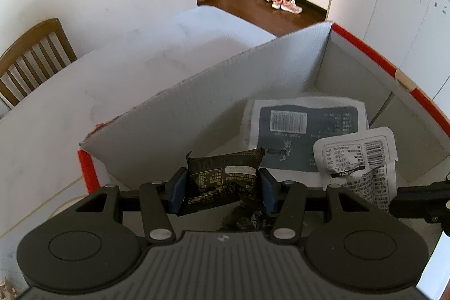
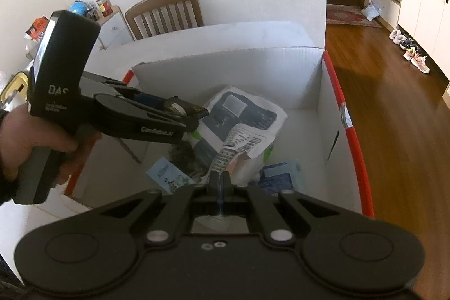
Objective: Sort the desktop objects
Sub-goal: 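Lower the dark packet and white sachet into the shoebox and open both tools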
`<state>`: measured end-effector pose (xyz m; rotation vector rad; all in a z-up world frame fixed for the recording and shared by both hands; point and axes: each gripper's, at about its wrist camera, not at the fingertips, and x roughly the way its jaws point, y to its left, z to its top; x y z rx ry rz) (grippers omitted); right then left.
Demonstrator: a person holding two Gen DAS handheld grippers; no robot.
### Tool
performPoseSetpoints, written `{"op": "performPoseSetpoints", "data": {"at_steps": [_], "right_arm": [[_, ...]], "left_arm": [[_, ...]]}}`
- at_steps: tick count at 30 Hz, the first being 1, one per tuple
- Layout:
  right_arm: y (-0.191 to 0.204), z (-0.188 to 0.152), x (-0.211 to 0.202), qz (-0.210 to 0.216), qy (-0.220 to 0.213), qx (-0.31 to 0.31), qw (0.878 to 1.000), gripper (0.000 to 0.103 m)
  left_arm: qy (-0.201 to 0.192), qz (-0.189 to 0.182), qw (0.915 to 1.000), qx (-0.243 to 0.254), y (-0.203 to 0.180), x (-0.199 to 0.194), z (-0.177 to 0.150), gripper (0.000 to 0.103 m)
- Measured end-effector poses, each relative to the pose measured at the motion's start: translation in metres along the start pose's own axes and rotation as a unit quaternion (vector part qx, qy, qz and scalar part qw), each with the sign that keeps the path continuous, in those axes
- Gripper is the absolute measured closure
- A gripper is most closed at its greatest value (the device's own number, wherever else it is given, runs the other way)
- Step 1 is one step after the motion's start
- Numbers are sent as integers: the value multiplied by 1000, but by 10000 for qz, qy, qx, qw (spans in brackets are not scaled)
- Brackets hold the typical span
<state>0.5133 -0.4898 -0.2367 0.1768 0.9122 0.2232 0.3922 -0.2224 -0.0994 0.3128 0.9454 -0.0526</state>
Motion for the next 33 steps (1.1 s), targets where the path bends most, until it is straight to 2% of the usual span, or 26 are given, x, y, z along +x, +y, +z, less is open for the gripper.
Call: {"op": "performPoseSetpoints", "data": {"at_steps": [10, 18, 22, 27, 33], "right_arm": [[-4, -1, 13, -214, 188, -225, 9993, 103], [-5, 0, 16, -262, 318, -232, 9989, 102], [-8, 2, 15, -357, 296, -149, 9988, 90], [-11, 3, 11, -373, 273, -138, 9988, 84], [-5, 3, 2, -349, 183, -227, 9990, 75]], "left_arm": [[527, -202, 9983, 123, -2, 20, 4, 51], [702, -301, 9970, 150, 2, 25, 5, 47], [691, -305, 9968, 242, 0, 24, 5, 44], [561, -383, 9973, 268, -2, 14, 3, 34], [389, -447, 9979, 249, -1, -2, 0, 33]]}}
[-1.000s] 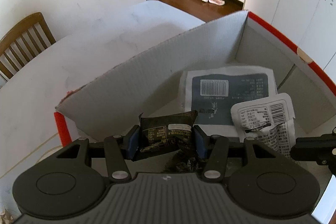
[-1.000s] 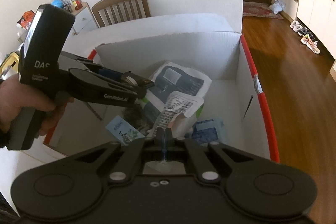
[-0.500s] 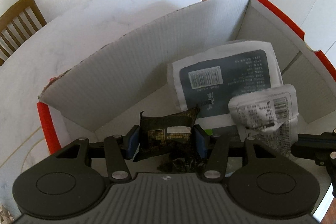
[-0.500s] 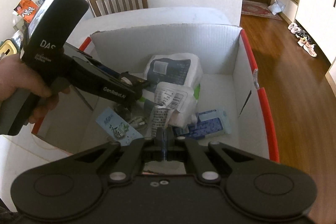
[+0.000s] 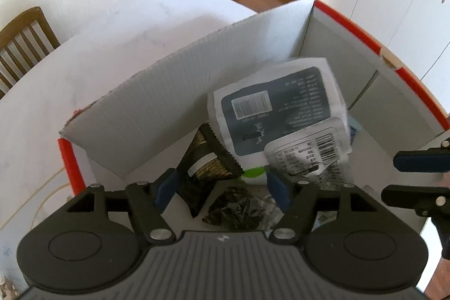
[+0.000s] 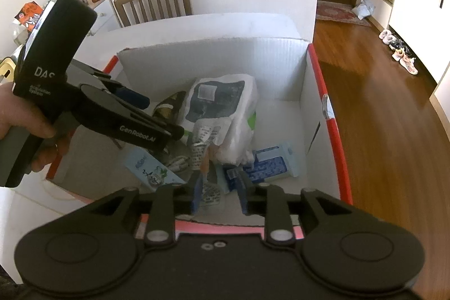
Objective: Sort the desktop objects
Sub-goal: 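Lower the dark packet and white sachet into the shoebox and open both tools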
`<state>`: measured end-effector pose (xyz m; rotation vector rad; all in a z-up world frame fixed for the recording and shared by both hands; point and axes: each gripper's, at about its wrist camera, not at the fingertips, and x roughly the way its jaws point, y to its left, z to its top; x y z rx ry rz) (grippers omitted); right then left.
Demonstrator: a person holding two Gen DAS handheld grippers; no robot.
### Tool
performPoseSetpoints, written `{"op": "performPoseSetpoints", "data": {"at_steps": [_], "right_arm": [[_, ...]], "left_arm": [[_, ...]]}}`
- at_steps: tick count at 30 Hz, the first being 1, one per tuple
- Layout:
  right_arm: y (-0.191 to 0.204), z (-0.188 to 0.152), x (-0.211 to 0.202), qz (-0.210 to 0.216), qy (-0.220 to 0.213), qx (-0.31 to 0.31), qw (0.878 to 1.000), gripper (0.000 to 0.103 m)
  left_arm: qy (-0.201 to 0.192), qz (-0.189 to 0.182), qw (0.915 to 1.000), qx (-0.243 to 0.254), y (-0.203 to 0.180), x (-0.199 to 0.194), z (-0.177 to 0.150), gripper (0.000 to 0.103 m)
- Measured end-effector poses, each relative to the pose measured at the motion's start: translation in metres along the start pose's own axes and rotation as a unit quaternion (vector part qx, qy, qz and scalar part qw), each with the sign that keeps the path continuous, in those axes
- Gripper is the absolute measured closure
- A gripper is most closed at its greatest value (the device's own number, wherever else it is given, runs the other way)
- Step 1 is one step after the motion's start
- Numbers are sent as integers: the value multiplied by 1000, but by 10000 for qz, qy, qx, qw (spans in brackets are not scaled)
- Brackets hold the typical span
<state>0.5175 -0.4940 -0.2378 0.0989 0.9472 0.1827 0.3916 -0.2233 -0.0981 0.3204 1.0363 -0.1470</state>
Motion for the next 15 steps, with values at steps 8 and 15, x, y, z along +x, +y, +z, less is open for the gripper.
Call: {"op": "performPoseSetpoints", "data": {"at_steps": [8, 15], "right_arm": [[11, 2, -17, 132, -179, -125, 9997, 68], [20, 2, -25, 172, -252, -141, 9994, 63]], "left_arm": [[-390, -42, 9991, -156, -2, -39, -13, 32], [-706, -165, 9970, -259, 8, -66, -27, 30]]}}
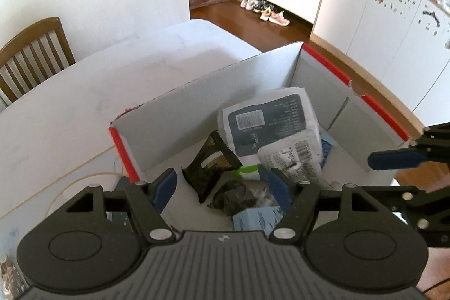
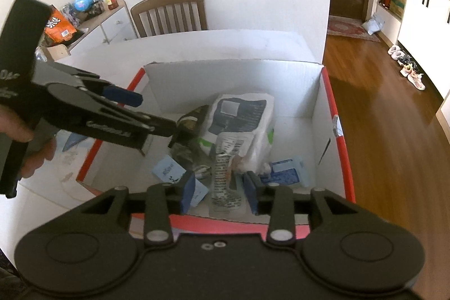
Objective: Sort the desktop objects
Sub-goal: 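Lower the dark packet and white sachet into the shoebox and open both tools, then withdraw both tools from the shoebox back over the table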
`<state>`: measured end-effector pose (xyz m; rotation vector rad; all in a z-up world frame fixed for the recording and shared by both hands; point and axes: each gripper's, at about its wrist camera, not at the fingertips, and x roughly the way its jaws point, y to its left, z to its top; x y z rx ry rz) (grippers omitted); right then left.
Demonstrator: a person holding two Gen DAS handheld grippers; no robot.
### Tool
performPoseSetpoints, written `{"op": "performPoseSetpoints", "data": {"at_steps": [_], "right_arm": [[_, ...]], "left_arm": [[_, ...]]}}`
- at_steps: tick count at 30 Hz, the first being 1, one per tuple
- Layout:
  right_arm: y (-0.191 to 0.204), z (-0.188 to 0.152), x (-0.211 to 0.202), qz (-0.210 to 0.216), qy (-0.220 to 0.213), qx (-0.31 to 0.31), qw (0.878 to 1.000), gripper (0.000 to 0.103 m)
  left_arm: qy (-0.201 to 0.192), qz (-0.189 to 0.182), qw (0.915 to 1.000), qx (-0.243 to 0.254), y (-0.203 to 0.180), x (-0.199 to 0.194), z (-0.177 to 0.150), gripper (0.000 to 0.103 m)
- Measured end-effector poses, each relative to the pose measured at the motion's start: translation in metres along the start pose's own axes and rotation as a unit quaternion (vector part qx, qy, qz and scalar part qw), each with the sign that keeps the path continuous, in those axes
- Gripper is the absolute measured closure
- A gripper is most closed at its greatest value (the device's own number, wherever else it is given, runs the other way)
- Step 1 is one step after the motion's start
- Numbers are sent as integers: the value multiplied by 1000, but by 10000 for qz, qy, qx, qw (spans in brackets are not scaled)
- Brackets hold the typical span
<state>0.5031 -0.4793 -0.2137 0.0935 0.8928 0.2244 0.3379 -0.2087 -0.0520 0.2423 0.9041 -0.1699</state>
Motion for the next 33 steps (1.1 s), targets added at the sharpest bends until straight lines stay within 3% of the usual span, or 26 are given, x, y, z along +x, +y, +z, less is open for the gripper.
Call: {"op": "performPoseSetpoints", "data": {"at_steps": [7, 11, 14, 16, 25, 33], "right_arm": [[15, -1, -5, -17, -48, -58, 10000, 50], [28, 0, -9, 24, -190, -156, 9997, 23], [38, 1, -12, -31, -247, -239, 9994, 17], [44, 1, -11, -72, -237, -228, 9994, 16], [80, 5, -4, -160, -222, -257, 9993, 14], [118, 13, 4, -102, -261, -324, 9991, 13]], "left_arm": [[-141, -148, 9998, -30, 5, -16, -16, 23], [-275, -189, 9994, -46, 11, -29, -26, 19], [-375, -260, 9989, -108, 19, -38, -33, 11], [-440, -315, 9985, -122, 24, -43, -38, 0], [-577, -475, 9970, -208, 54, -64, -60, 0], [-692, -345, 9962, -410, 97, -89, -83, 0]]}}
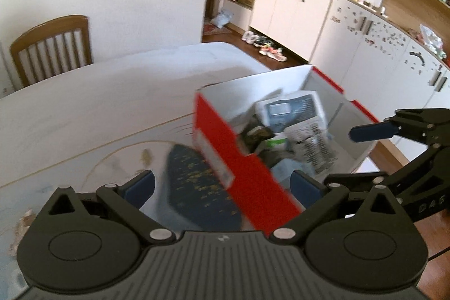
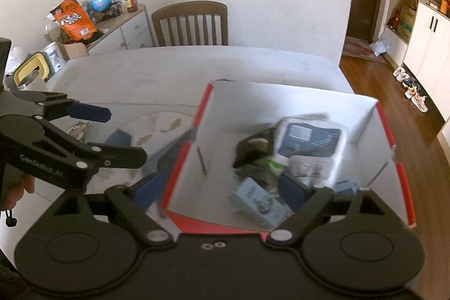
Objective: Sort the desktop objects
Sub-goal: 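Withdraw both tools from the shoebox back over the table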
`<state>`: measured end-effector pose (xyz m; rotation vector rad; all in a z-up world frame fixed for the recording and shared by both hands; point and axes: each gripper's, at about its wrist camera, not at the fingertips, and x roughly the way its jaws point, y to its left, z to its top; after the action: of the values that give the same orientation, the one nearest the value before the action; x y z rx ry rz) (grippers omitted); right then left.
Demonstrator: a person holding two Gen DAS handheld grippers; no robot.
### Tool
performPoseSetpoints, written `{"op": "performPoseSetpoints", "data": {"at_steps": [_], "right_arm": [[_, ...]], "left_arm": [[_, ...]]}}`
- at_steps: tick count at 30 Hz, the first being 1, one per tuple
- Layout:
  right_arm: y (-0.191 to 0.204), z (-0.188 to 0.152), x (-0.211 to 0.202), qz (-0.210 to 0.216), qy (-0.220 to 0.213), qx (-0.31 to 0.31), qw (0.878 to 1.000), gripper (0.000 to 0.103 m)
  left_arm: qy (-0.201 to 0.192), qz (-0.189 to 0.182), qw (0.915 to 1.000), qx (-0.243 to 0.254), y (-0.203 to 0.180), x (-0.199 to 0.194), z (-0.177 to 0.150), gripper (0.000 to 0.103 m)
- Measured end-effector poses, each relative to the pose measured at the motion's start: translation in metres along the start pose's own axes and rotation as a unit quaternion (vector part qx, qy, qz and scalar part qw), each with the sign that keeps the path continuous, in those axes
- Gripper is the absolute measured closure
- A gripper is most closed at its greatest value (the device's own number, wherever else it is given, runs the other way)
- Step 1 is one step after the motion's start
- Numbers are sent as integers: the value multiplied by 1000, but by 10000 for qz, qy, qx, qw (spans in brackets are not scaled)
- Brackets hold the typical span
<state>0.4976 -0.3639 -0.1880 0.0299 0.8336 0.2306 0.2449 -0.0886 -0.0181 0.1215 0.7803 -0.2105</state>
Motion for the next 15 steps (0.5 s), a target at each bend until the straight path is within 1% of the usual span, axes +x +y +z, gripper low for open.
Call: {"op": "performPoseSetpoints", "data": {"at_steps": [3, 9, 15], "right_arm": [[15, 6, 4, 52, -22, -41, 10000, 13], [51, 17, 20, 222, -8, -197, 9996, 13], [87, 28, 33, 410, -14, -390, 9984, 13]], "left_arm": [[-42, 270, 9996, -104, 23, -11, -10, 0], [-71, 440, 9985, -321, 64, -30, -28, 0], [-30, 537, 9975, -469, 95, -41, -47, 0]]}}
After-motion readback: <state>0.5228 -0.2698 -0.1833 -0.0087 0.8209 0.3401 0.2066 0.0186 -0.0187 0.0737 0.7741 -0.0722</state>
